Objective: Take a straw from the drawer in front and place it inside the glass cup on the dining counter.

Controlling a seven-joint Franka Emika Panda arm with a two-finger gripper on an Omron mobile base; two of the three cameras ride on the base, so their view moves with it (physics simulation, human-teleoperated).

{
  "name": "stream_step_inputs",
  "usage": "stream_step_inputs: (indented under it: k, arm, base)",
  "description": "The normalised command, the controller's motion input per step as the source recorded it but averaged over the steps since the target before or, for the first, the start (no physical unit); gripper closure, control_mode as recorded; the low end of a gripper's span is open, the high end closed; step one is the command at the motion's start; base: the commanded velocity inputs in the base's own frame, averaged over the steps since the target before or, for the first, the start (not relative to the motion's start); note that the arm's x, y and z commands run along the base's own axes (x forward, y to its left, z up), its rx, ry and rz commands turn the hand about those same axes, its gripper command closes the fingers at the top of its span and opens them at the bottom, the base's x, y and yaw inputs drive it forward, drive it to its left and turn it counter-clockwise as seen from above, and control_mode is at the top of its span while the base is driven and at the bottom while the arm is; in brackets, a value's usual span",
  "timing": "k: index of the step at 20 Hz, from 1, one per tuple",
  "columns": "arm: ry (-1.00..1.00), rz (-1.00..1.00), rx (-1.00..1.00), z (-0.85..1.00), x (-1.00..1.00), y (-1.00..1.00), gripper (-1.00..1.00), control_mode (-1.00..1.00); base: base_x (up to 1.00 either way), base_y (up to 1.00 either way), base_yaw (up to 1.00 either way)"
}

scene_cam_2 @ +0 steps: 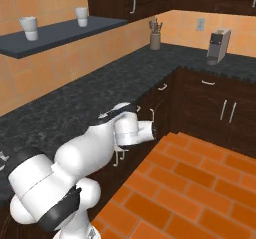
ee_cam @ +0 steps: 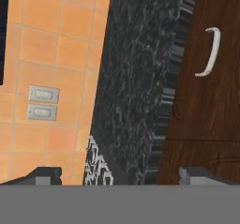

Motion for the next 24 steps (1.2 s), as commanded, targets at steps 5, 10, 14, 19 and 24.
stream_step_inputs:
  k: [5, 10, 14, 19, 24]
  arm:
    - [0.0, 0.03, 0.19, -0.76, 0.05, 0.23, -1.0, -1.0]
    - [-0.01, 0.0, 0.12, -0.6, 0.33, 0.43, -1.0, -1.0]
    - [-0.04, 0.0, 0.01, -0.45, 0.59, 0.13, -1.0, -1.0]
    - [-0.01, 0.0, 0.0, -0.48, 0.42, 0.07, -1.0, -1.0]
    - [0.0, 0.0, 0.0, -0.4, 0.39, 0.35, -1.0, -1.0]
  base:
    - [0.0, 0.0, 0.0]
    - [0.0, 0.0, 0.0]
    - [0.0, 0.0, 0.0]
    - [0.0, 0.0, 0.0]
    - [0.0, 0.0, 0.0]
